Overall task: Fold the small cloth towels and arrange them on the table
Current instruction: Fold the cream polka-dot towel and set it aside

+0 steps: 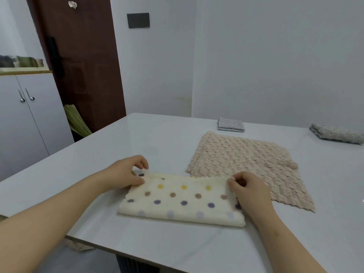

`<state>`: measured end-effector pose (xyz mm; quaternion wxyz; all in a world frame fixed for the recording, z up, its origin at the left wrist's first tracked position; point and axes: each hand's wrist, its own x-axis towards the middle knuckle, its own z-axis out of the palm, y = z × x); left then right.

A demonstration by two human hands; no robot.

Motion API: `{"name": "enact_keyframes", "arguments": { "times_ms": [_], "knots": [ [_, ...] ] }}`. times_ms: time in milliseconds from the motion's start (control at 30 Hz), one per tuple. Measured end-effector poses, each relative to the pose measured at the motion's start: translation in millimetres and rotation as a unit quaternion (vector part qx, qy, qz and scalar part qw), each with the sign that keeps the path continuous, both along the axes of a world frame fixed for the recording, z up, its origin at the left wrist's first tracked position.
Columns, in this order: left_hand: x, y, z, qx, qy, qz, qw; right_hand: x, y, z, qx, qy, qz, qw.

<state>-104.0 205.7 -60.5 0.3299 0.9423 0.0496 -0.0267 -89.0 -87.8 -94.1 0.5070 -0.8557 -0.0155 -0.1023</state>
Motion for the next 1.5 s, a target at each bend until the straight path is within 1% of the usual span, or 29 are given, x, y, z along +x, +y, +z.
{"name": "enact_keyframes", "arguments": {
  "times_ms": [67, 100, 200, 267, 300, 400, 533, 600, 700, 867, 967, 1033, 1100, 1133, 1233, 1300, 1433, 1500],
  "knots": [
    [0.0, -0.3, -3.9, 0.104, -0.017, -0.023, 0.994, 0.0, 1.1, 0.4, -0.025, 0.002, -0.003, 1.0],
    [-0.2, -1.6, -4.5, 0.136, -0.026, -0.027, 0.99, -0.1, 1.3, 0.3, -0.029, 0.003, -0.005, 1.0],
    [-2.0, -5.5, -2.6, 0.156, -0.021, -0.028, 0.987, -0.7, 1.6, 0.8, -0.033, 0.007, -0.007, 0.999],
    [-0.6, -5.4, -2.4, 0.174, 0.019, -0.036, 0.984, -1.2, 1.9, 0.9, -0.034, 0.01, -0.008, 0.999],
    [0.0, -5.6, -2.2, 0.163, 0.04, -0.029, 0.985, -1.4, 2.0, 0.8, -0.032, 0.01, -0.009, 0.999],
    [1.5, -5.3, 0.6, 0.072, 0.098, 0.023, 0.992, -2.0, 2.8, 1.3, -0.024, 0.01, -0.01, 1.0],
    [1.7, -6.2, 2.1, 0.023, 0.114, 0.064, 0.991, -2.2, 2.6, 1.7, -0.024, 0.01, -0.011, 1.0],
    [-0.4, -5.5, 1.0, -0.013, 0.105, 0.074, 0.992, -2.6, 2.3, 2.1, -0.025, 0.011, -0.009, 1.0],
    [-7.1, -3.5, -1.6, -0.082, 0.065, 0.096, 0.99, -2.9, 2.5, 2.7, -0.027, 0.01, -0.007, 1.0],
    [-18.0, -1.2, -4.1, -0.148, 0.017, 0.101, 0.984, -2.7, 1.7, 1.7, -0.024, 0.009, 0.0, 1.0],
    [-16.0, 3.7, 2.5, -0.191, -0.005, 0.106, 0.976, -3.0, 1.3, 2.1, -0.003, 0.015, -0.002, 1.0],
    [-9.7, 2.1, 5.0, -0.199, -0.025, 0.113, 0.973, -3.0, 0.7, 2.3, 0.02, 0.015, -0.005, 1.0],
    [-2.5, -3.4, 2.5, -0.197, -0.022, 0.116, 0.973, -3.2, 0.9, 2.5, 0.022, 0.01, -0.003, 1.0],
    [0.9, -6.1, -0.8, -0.183, -0.015, 0.117, 0.976, -3.4, 1.5, 2.9, 0.02, 0.008, -0.002, 1.0],
    [9.3, -11.7, -12.3, -0.098, -0.015, 0.126, 0.987, -2.1, 2.6, 2.1, -0.001, 0.01, -0.008, 1.0],
    [11.2, -15.5, -15.2, -0.064, -0.014, 0.114, 0.991, -1.3, 2.4, 1.0, -0.017, 0.015, -0.011, 1.0],
    [14.1, -16.9, -14.0, -0.047, -0.004, 0.098, 0.994, -1.8, 4.8, 0.5, -0.043, 0.008, -0.002, 0.999],
    [15.1, -15.6, -13.2, -0.058, 0.0, 0.102, 0.993, -1.3, 5.4, 0.9, -0.046, 0.01, -0.001, 0.999]
  ]
}}
